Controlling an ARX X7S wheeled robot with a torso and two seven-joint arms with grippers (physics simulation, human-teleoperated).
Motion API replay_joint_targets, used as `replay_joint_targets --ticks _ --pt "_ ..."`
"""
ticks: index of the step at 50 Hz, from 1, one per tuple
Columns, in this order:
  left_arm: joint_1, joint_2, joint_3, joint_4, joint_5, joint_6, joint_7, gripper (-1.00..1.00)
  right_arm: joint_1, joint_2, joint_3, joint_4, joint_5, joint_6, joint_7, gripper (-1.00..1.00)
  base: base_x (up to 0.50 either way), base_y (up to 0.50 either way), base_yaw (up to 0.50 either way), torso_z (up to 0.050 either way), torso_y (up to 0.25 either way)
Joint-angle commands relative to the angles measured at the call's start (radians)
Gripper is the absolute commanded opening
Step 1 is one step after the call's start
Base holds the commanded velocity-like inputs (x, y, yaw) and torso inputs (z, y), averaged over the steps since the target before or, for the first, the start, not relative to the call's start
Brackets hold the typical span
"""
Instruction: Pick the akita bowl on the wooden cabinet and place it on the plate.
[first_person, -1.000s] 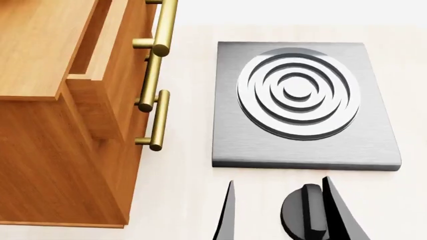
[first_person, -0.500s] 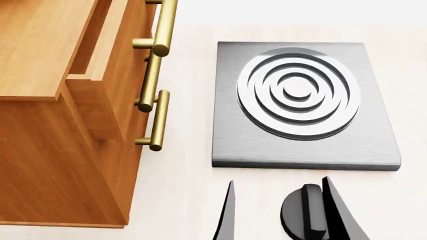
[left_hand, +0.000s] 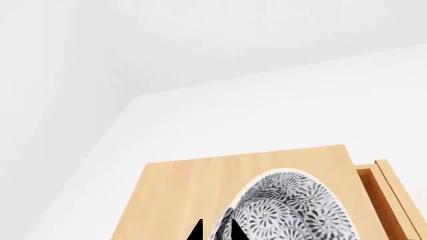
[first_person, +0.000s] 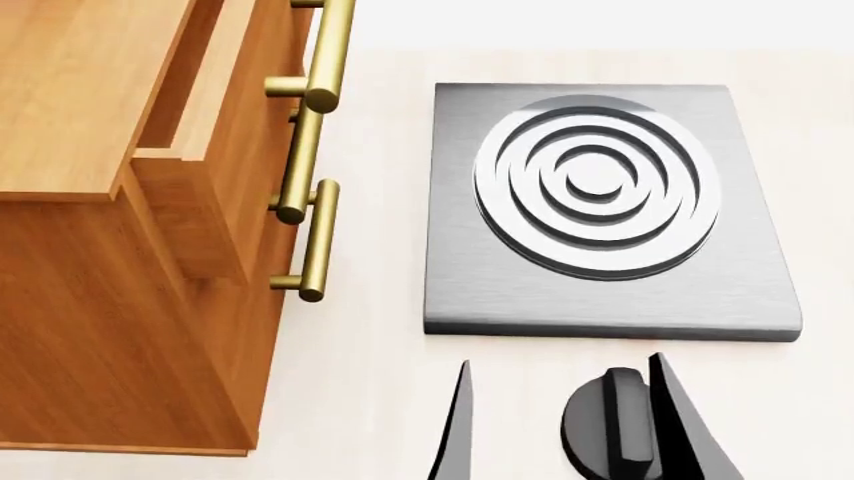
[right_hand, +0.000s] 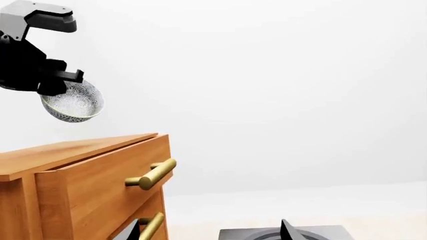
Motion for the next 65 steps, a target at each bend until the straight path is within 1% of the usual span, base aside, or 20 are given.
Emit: replay_joint_targets --ticks 1,7,11,12,13,15,23,25,32,40,41,46,47,59,61,62,65 --pt "0.028 0.004 0.056 0.206 -0.007 -0.021 0.033 -1.0 0.002 0.003 -0.002 -0.003 -0.001 0.002 0.005 1.0 0.0 0.0 0.0 0.0 0.0" --pt "0.049 0.002 0.085 0.325 -0.037 -0.028 0.081 -1.0 0.002 0.006 -0.003 -0.009 -0.002 0.003 0.008 1.0 0.0 0.0 0.0 0.0 0.0" --pt "0.083 -0.01 0.132 0.43 -0.046 0.007 0.11 -1.0 0.002 0.008 -0.005 -0.013 -0.004 0.004 0.009 1.0 0.0 0.0 0.0 0.0 0.0" --pt "0.096 -0.024 0.172 0.477 -0.041 0.03 0.125 -1.0 0.001 0.008 -0.005 -0.014 -0.004 0.003 0.009 1.0 0.0 0.0 0.0 0.0 0.0" --pt "0.1 -0.022 0.164 0.486 -0.047 0.025 0.126 -1.0 0.001 0.009 -0.005 -0.014 -0.004 0.003 0.01 1.0 0.0 0.0 0.0 0.0 0.0" --pt "0.109 -0.031 0.193 0.515 -0.058 0.023 0.154 -1.0 0.002 0.01 -0.005 -0.016 -0.003 0.004 0.011 1.0 0.0 0.0 0.0 0.0 0.0" --pt "0.138 -0.045 0.204 0.615 -0.083 0.067 0.184 -1.0 0.001 0.013 -0.006 -0.022 0.003 -0.001 0.012 1.0 0.0 0.0 0.0 0.0 0.0" --pt "0.15 -0.055 0.23 0.646 -0.087 0.067 0.2 -1.0 0.0 0.015 -0.005 -0.024 0.006 -0.002 0.012 1.0 0.0 0.0 0.0 0.0 0.0" --pt "0.172 -0.07 0.261 0.71 -0.103 0.087 0.228 -1.0 -0.001 0.019 0.0 -0.031 0.018 -0.007 0.014 1.0 0.0 0.0 0.0 0.0 0.0" --pt "0.223 -0.103 0.296 0.856 -0.132 0.1 0.272 -1.0 0.001 0.02 -0.002 -0.031 0.017 -0.006 0.017 1.0 0.0 0.0 0.0 0.0 0.0" --pt "0.231 -0.115 0.311 0.886 -0.143 0.113 0.295 -1.0 0.001 0.02 -0.002 -0.031 0.018 -0.006 0.018 1.0 0.0 0.0 0.0 0.0 0.0" --pt "0.264 -0.133 0.33 0.967 -0.161 0.128 0.318 -1.0 0.002 0.022 -0.003 -0.031 0.016 -0.006 0.019 1.0 0.0 0.0 0.0 0.0 0.0" --pt "0.276 -0.146 0.35 0.996 -0.162 0.152 0.33 -1.0 0.002 0.023 -0.003 -0.031 0.017 -0.007 0.02 1.0 0.0 0.0 0.0 0.0 0.0" --pt "0.311 -0.175 0.387 1.098 -0.181 0.158 0.356 -1.0 0.001 0.026 -0.005 -0.031 0.016 -0.01 0.023 1.0 0.0 0.0 0.0 0.0 0.0" --pt "0.321 -0.178 0.38 1.136 -0.195 0.147 0.363 -1.0 0.0 0.028 -0.006 -0.033 0.014 -0.011 0.023 1.0 0.0 0.0 0.0 0.0 0.0" --pt "0.331 -0.19 0.395 1.169 -0.193 0.161 0.367 -1.0 0.0 0.028 -0.003 -0.032 0.019 -0.014 0.024 1.0 0.0 0.0 0.0 0.0 0.0" --pt "0.343 -0.195 0.406 1.195 -0.195 0.156 0.368 -1.0 0.0 0.028 -0.008 -0.031 0.014 -0.013 0.024 1.0 0.0 0.0 0.0 0.0 0.0"
